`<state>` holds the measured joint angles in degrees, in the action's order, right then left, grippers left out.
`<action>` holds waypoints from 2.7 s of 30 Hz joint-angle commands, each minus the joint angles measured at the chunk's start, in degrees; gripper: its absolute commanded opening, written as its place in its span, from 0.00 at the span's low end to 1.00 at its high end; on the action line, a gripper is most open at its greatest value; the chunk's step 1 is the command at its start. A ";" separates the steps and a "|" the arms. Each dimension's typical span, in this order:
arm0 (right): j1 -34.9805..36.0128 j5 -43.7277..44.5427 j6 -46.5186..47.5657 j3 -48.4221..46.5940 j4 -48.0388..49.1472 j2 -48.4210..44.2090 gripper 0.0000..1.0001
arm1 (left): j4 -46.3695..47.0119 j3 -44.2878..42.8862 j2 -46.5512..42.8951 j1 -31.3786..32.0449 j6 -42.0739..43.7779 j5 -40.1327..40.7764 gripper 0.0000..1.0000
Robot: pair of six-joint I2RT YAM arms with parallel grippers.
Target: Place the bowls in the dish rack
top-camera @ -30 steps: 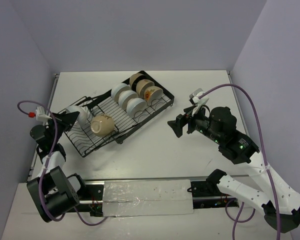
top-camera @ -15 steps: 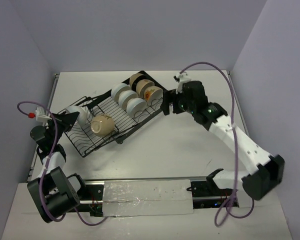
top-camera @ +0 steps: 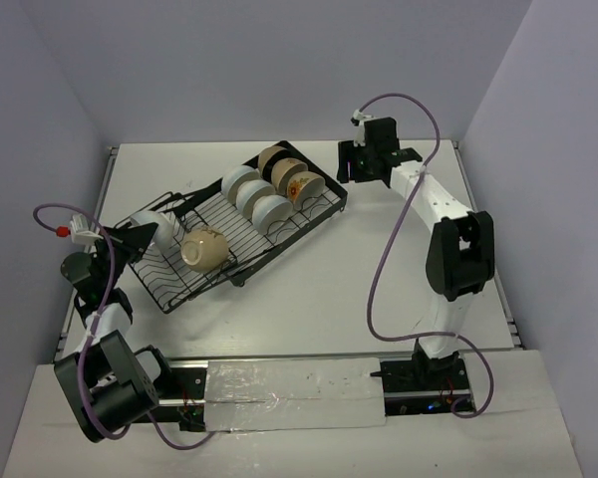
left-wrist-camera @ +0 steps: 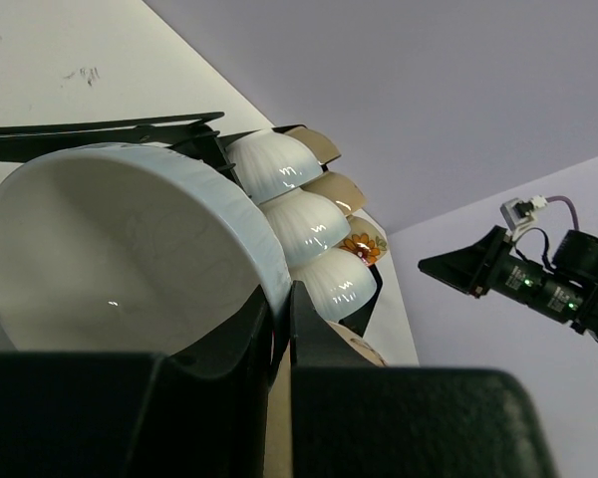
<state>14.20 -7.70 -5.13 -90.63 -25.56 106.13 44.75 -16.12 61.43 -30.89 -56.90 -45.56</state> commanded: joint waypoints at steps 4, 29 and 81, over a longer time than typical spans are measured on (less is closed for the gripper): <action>-1.80 -6.18 9.86 -5.87 1.74 6.19 0.60 | -1.33 1.27 1.32 -1.62 0.48 3.11 0.06; -5.32 -4.52 8.03 -10.45 3.76 16.48 0.00 | 1.56 -1.90 6.86 -1.62 -1.36 0.04 0.05; -15.95 2.96 -2.61 0.54 11.59 8.48 0.00 | -6.60 -1.81 3.35 0.40 0.74 4.08 0.13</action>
<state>4.58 -18.26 -3.42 -90.35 -17.63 118.93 43.86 -19.59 65.41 -26.89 -62.22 -47.33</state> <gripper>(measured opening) 0.136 0.138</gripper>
